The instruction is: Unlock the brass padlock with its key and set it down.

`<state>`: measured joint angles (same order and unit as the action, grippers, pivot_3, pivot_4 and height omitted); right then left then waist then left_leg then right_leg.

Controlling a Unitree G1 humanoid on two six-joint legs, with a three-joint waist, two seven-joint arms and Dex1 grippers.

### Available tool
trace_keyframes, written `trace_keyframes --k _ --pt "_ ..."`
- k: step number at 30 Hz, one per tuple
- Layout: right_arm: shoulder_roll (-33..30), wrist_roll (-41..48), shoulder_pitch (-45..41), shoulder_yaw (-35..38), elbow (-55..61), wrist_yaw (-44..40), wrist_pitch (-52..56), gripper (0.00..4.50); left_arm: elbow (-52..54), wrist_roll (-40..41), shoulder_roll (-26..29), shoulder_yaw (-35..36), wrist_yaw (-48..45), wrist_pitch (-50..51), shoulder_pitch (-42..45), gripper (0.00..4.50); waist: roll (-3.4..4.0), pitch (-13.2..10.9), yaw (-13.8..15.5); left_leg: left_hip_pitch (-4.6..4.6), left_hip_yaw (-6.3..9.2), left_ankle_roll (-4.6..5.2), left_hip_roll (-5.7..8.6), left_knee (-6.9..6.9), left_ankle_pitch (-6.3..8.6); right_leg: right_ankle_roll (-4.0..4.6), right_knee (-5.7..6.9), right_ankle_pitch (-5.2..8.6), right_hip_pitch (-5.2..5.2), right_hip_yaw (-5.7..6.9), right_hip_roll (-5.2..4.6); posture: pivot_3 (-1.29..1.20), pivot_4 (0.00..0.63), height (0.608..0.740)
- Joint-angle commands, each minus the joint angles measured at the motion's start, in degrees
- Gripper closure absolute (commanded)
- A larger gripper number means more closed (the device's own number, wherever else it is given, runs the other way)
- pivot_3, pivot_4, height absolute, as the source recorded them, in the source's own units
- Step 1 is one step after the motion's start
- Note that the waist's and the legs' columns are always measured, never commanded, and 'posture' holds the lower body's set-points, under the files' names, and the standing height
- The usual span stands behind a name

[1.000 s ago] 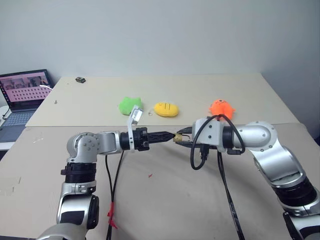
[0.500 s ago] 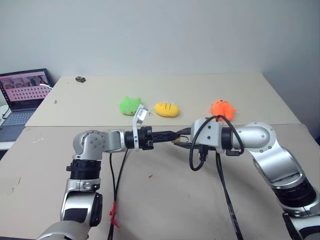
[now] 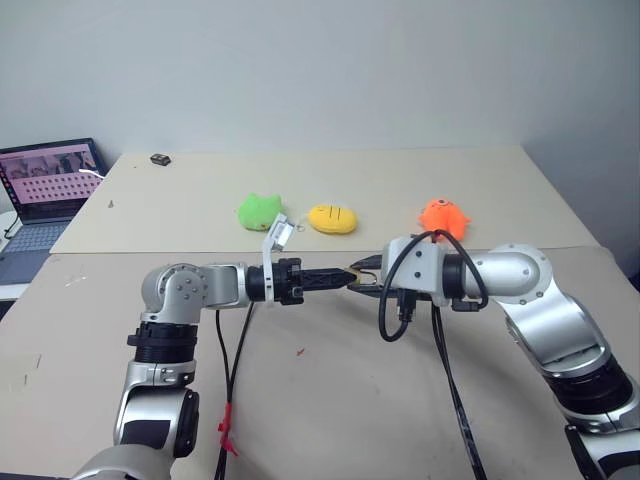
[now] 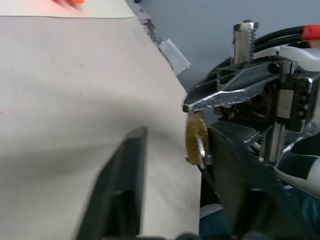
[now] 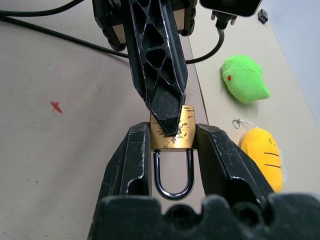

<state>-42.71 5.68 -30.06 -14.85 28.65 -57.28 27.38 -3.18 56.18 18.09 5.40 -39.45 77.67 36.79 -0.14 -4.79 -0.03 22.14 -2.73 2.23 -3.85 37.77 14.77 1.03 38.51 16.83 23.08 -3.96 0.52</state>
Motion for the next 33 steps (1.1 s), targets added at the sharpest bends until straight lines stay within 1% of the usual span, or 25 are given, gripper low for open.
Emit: trace_keyframes --k 1,2,12,14,15,16,17,18,19,20,25,27,28,29,30,31,33 --pt "-0.18 0.62 -1.60 1.30 1.98 0.22 -0.10 3.60 0.83 0.18 -0.16 -0.07 -0.66 -0.68 0.85 4.18 0.00 0.00 0.00 0.00 0.00 0.00 0.00 0.00 0.00 0.00 0.00 0.00 0.00 0.00 0.00 0.00 0.150 0.650" --pt "-0.22 0.61 -1.60 1.30 2.06 0.23 0.01 3.60 0.74 0.35 -0.31 -0.04 -0.89 -0.61 0.96 4.46 0.00 0.00 0.00 0.00 0.00 0.00 0.00 0.00 0.00 0.00 0.00 0.00 0.00 0.00 0.00 0.00 0.150 0.650" --pt "-0.43 1.02 -1.57 1.50 3.05 0.33 1.08 3.60 0.38 0.36 -1.11 -0.09 -0.87 -0.25 1.19 4.48 -0.02 -0.01 -0.01 -0.01 0.00 0.01 0.00 0.00 0.01 0.00 -0.04 0.00 0.00 0.00 0.00 0.00 0.150 0.650" --pt "-0.34 1.49 -1.56 1.70 3.13 0.26 1.43 2.57 0.16 0.24 -1.18 0.11 -0.68 -0.33 1.34 4.47 -0.02 -0.01 -0.01 -0.02 0.00 0.01 0.00 0.00 0.00 0.00 -0.06 0.00 0.00 0.00 0.00 0.00 0.150 0.650" --pt "-0.30 1.74 -1.56 1.80 3.15 0.22 1.62 2.35 0.10 0.17 -1.21 0.18 -0.59 -0.37 1.37 4.47 -0.02 -0.01 -0.01 -0.02 0.00 0.01 0.00 -0.01 0.01 0.00 -0.06 0.00 0.00 0.00 0.01 0.00 0.150 0.650" --pt "-0.27 1.92 -1.57 1.87 3.19 0.21 1.82 1.88 0.04 0.12 -1.24 0.24 -0.53 -0.40 1.41 4.47 -0.02 -0.01 -0.01 -0.02 0.00 0.01 0.00 -0.01 0.01 0.00 -0.06 0.00 0.00 0.00 0.01 0.00 0.150 0.650" --pt "-0.14 2.13 -1.65 2.06 3.27 0.39 2.13 1.50 -0.08 0.05 -1.28 0.37 -0.43 -0.41 1.46 4.47 -0.02 -0.01 -0.02 -0.02 0.01 0.01 0.00 -0.01 0.01 0.00 -0.06 0.00 0.00 0.00 0.01 0.00 0.150 0.650" --pt "-0.07 2.28 -1.71 2.17 3.32 0.56 2.33 1.34 -0.15 -0.01 -1.31 0.47 -0.38 -0.40 1.49 4.47 -0.02 -0.01 -0.05 -0.02 0.01 0.01 0.00 -0.01 0.01 0.00 -0.06 0.00 0.00 0.00 0.01 0.00 0.150 0.650" --pt "-0.17 3.77 -1.93 2.96 3.83 0.34 4.04 0.86 -0.28 -0.09 -1.25 0.56 -0.36 -0.43 1.53 4.47 -0.02 -0.01 -0.05 -0.02 0.01 0.01 0.00 -0.01 0.01 0.00 -0.06 0.00 0.00 0.00 0.01 0.00 0.150 0.650" --pt "-0.49 6.17 -2.07 4.51 4.54 -0.15 6.56 0.63 -0.29 -0.16 -1.13 0.64 -0.29 -0.44 1.49 4.47 -0.02 -0.01 -0.02 -0.01 0.01 0.01 0.00 -0.01 0.01 0.00 -0.06 0.00 0.00 0.00 0.01 0.00 0.150 0.650" --pt "-2.39 13.42 -2.94 11.64 4.70 -0.08 13.58 0.63 -0.77 -0.62 -0.44 0.91 -0.43 -0.63 1.82 4.47 -0.02 -0.01 0.12 0.02 0.02 0.01 0.00 -0.01 0.01 0.00 -0.04 0.00 -0.01 0.00 0.00 0.00 0.150 0.650" --pt "-3.65 13.82 -1.61 13.80 3.45 0.39 13.39 1.19 -1.14 -0.72 -0.26 1.07 -0.47 -0.68 2.25 4.47 -0.03 -0.02 0.18 0.02 0.02 0.02 0.01 -0.01 0.01 0.00 -0.07 0.00 -0.02 0.00 -0.01 0.00 0.150 0.650" --pt "-4.65 13.93 -0.17 14.55 3.19 0.08 12.84 1.40 -1.29 -0.66 -0.23 1.23 -0.39 -0.64 2.49 4.47 -0.03 -0.02 0.20 0.01 0.02 0.03 0.02 -0.02 0.02 0.00 -0.15 0.00 -0.02 0.00 -0.01 0.00 0.150 0.650" --pt "-5.41 13.96 1.01 15.11 2.98 -0.04 12.27 1.77 -1.38 -0.58 -0.20 1.39 -0.31 -0.61 2.69 4.47 -0.04 -0.02 0.21 0.01 0.02 0.04 0.01 -0.04 0.02 0.00 -0.33 0.00 -0.04 0.01 -0.01 0.00 0.150 0.650" --pt "-5.90 14.02 1.89 15.58 2.79 0.08 11.86 2.05 -1.46 -0.51 -0.16 1.55 -0.25 -0.55 2.84 4.47 -0.04 -0.02 0.26 -0.01 0.02 0.05 0.01 -0.08 0.03 0.00 -0.39 0.00 -0.07 0.01 0.00 0.00 0.150 0.650" --pt "-6.34 14.23 2.81 16.10 2.70 0.13 11.52 2.49 -1.52 -0.43 -0.10 1.73 -0.19 -0.48 2.98 4.47 -0.03 -0.02 0.28 -0.01 0.02 0.05 0.01 -0.11 0.03 0.00 -0.40 0.00 -0.08 0.01 0.00 0.00 0.150 0.650" --pt "-6.66 14.49 4.22 16.75 2.55 0.47 10.89 3.14 -1.65 -0.25 -0.06 2.12 0.00 -0.30 3.27 4.47 -0.02 -0.02 0.26 0.02 0.02 0.05 0.01 -0.12 0.03 0.00 -0.41 0.00 -0.05 0.00 0.00 0.00 0.150 0.650"
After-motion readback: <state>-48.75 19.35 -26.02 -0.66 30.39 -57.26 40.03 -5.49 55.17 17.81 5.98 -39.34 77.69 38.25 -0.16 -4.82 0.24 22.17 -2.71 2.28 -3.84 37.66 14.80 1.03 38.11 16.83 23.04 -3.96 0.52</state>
